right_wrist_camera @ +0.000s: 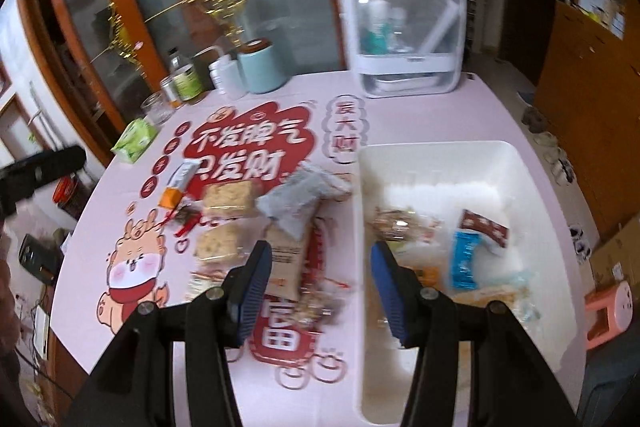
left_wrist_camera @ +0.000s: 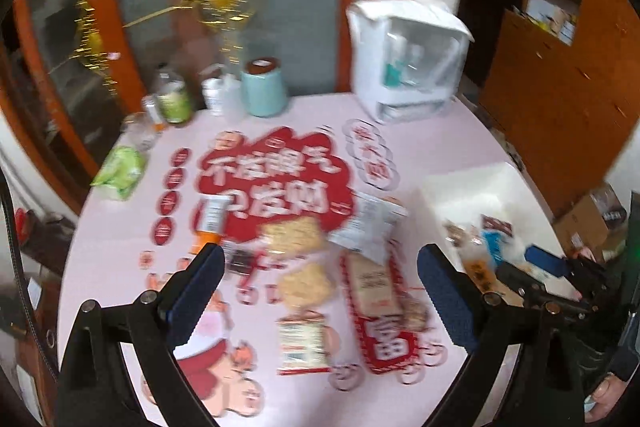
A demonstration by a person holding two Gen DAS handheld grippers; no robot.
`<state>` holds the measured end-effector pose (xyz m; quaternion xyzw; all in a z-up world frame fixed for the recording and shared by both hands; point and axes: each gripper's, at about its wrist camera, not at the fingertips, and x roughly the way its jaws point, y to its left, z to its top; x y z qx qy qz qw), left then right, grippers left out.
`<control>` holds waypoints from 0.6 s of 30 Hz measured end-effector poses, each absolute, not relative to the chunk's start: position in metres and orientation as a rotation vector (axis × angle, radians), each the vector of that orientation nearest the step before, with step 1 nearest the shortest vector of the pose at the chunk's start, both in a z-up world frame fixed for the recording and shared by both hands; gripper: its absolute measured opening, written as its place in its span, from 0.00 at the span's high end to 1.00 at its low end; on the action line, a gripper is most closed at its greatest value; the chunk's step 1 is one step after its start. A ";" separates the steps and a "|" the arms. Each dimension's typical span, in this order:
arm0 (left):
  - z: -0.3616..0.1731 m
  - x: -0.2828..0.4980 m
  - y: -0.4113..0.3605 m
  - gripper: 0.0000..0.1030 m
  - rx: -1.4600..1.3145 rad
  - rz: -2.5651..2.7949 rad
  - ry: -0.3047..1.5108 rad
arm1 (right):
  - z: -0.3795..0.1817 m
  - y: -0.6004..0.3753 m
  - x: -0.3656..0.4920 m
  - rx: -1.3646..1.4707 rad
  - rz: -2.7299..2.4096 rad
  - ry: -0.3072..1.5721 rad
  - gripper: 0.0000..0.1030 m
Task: Organize snacks
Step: 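Withdraw both tools from the bin back over the snacks, then grasp the orange-and-white bar with the left tool while the right tool grasps the dark red-labelled packet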
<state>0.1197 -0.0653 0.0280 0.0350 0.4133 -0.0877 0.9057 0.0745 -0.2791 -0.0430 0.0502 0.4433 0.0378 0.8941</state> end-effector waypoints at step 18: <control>-0.005 0.222 0.100 0.03 0.096 -0.132 0.873 | -0.089 -0.081 0.158 -0.147 0.367 0.934 0.49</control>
